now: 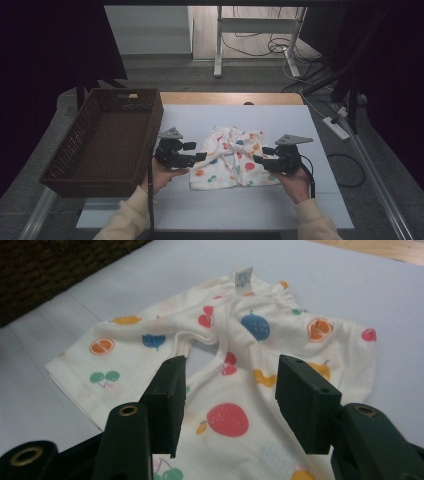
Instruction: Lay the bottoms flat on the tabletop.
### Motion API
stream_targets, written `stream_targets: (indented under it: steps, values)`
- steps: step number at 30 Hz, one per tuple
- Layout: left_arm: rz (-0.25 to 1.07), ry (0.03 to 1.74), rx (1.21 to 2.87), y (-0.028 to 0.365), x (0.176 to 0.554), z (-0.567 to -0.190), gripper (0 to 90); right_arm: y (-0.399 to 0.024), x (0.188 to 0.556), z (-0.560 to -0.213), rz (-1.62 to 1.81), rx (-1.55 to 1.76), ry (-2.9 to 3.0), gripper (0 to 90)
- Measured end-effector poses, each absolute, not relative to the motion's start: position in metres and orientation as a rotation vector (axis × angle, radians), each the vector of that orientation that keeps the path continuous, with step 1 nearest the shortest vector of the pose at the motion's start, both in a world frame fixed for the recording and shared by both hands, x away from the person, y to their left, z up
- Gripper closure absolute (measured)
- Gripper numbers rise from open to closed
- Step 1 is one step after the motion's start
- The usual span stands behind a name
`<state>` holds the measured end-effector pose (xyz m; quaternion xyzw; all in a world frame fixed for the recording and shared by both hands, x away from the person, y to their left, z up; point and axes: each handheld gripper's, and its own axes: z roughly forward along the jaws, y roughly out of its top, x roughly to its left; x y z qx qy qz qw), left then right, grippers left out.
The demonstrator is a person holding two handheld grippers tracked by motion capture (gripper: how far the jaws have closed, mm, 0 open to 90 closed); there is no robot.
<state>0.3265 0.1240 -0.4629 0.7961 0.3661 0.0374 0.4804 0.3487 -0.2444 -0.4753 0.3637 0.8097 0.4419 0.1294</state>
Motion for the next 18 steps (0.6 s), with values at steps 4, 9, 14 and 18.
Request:
stream_targets:
  steps: [4,9,14,18]
  values:
    - [0.098,0.9,1.953,0.1237,0.3249,-0.4653,34.8,-0.2472,0.3472,-0.4775,1.279,1.057,2.36,46.4]
    - [0.11,0.911,1.955,0.1241,0.3256,-0.4675,34.8,-0.2472,0.3471,-0.4801,1.281,1.052,2.371,46.3]
    - [0.114,0.911,1.962,0.1249,0.3254,-0.4695,34.9,-0.2465,0.3469,-0.4825,1.277,1.045,2.393,45.8]
    - [0.113,0.905,1.959,0.125,0.3245,-0.4696,35.4,-0.2449,0.3446,-0.4834,1.268,1.02,2.417,45.3]
